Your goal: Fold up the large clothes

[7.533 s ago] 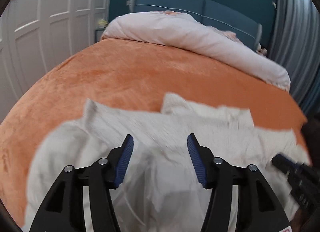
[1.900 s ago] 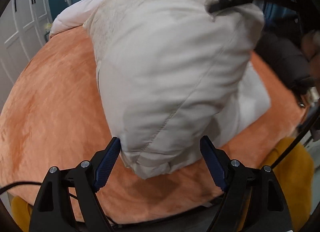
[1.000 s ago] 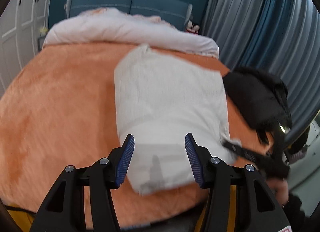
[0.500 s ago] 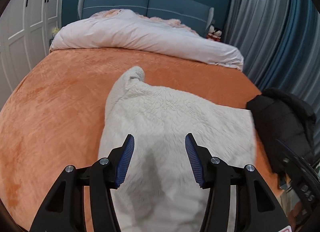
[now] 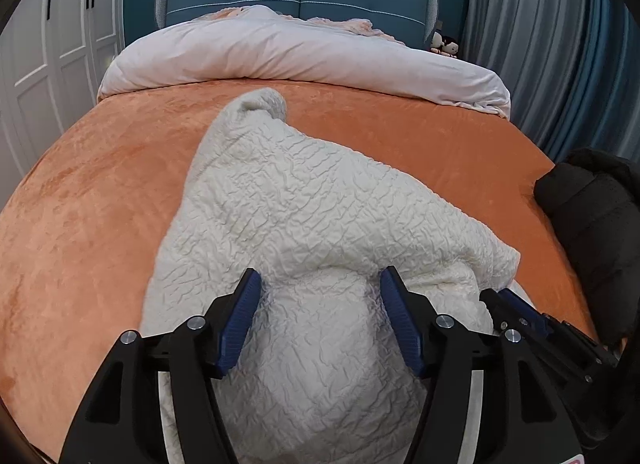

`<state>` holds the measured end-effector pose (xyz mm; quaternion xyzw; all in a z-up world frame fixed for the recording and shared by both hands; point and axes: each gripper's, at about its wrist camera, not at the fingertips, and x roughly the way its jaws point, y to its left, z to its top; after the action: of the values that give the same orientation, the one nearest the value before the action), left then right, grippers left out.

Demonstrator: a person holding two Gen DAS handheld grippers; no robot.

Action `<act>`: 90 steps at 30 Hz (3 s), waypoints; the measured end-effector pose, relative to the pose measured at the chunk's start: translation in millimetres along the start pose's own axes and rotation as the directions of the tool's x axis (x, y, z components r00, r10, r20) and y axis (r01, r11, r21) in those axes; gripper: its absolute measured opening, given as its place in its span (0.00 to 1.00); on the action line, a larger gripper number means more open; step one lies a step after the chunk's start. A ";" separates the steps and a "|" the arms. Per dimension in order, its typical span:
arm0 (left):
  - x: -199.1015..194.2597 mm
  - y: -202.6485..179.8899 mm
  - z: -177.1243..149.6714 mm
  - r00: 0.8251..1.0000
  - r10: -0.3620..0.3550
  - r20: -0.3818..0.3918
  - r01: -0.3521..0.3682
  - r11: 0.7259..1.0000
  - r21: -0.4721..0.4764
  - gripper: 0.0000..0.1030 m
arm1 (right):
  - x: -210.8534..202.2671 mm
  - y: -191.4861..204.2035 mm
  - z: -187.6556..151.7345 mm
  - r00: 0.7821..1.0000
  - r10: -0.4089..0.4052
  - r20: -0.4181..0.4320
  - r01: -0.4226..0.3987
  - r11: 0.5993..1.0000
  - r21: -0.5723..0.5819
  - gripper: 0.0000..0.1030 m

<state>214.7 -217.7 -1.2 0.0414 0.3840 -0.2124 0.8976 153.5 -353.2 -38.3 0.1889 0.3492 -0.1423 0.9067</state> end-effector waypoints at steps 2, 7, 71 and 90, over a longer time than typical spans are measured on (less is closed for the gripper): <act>6.0 -0.3 -3.6 1.000 0.009 0.010 -0.009 1.000 0.005 0.60 | 5.1 1.8 -3.6 1.000 0.000 0.002 0.000 1.000 0.000 0.15; 20.1 -2.9 -10.9 0.999 0.032 0.029 -0.032 0.999 0.020 0.62 | 17.6 -1.7 -11.3 1.000 0.009 0.011 -0.010 1.000 0.019 0.14; -162.4 67.4 -21.3 0.997 -0.075 0.029 0.073 0.997 0.037 0.40 | -144.7 15.1 -2.3 0.998 0.062 0.031 -0.062 0.998 -0.001 0.12; -10.8 54.8 -21.0 0.992 0.115 -0.045 -0.112 0.992 0.053 0.59 | -27.1 -4.7 20.1 0.996 0.059 -0.074 -0.045 0.984 0.174 0.02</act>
<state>216.5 -159.2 -13.1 0.0910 0.3968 -0.1697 0.8975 144.0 -362.8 -7.0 0.2810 0.3662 -0.1407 0.8759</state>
